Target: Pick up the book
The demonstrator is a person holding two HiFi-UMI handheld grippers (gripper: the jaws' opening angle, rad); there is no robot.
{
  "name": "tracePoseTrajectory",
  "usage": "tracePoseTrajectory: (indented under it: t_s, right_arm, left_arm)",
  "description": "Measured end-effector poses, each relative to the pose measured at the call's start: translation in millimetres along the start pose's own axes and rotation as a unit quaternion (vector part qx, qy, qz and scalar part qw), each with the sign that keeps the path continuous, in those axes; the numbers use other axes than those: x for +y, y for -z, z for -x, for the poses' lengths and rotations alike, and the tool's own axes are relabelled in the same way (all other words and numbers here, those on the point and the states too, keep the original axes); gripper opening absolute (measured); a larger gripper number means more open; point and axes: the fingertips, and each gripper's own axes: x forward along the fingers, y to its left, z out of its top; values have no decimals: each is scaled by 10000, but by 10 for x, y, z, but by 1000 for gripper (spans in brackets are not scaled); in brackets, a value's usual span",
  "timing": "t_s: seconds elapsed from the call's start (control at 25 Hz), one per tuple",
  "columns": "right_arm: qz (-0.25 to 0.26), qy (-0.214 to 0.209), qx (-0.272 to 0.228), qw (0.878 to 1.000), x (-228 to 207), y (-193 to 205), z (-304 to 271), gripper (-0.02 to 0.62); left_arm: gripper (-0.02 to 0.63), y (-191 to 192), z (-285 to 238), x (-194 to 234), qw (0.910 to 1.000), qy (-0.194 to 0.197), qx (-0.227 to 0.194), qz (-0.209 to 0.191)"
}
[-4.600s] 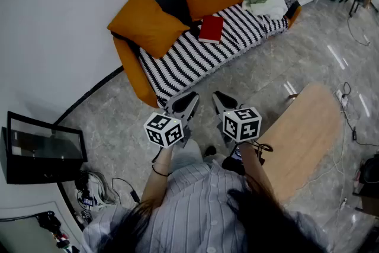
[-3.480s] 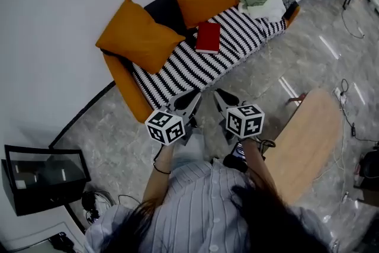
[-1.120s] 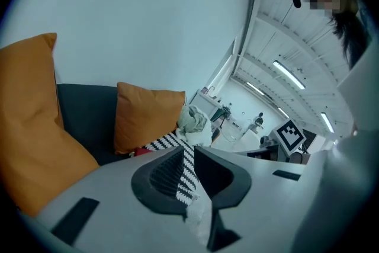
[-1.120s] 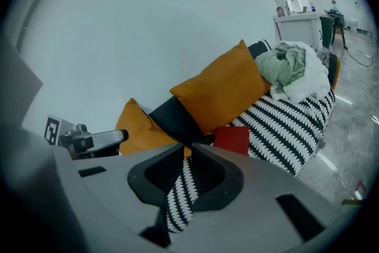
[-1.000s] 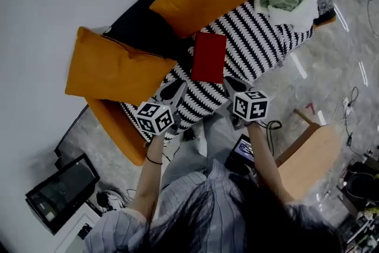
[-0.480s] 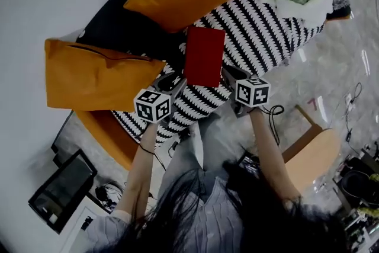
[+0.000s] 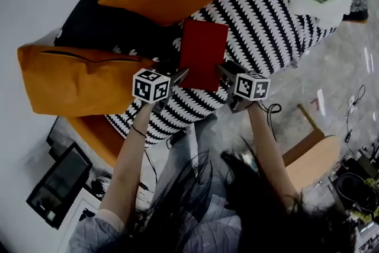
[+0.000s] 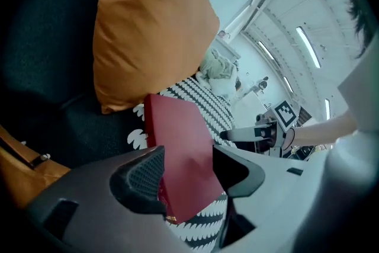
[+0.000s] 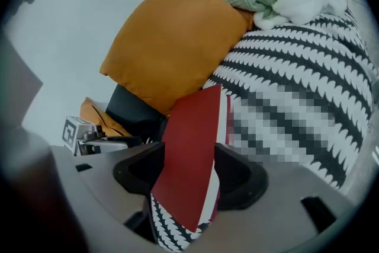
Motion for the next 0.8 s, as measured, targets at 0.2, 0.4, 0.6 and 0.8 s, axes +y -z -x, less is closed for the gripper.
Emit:
tracePoseTrajectory:
  t_s: [0.2,0.4,0.6,0.8]
  right_arm:
    - [-249,77,114,9996,-211,40,-225,271]
    - [-385,104,325,9987,-346,100,-351,281]
    - [-319,77,565,9979,-395,203,-475,281]
    - [-649,-71,555,9963,-307,241,-554,279]
  left_arm:
    - [297,190,-253,301,9987,15,352,357]
    - [310,301,-402,404,9959,143,361,821]
    - [310,412,-577,460,9942,224,537,901]
    - [308,453,-647,432,9947,396,521,796]
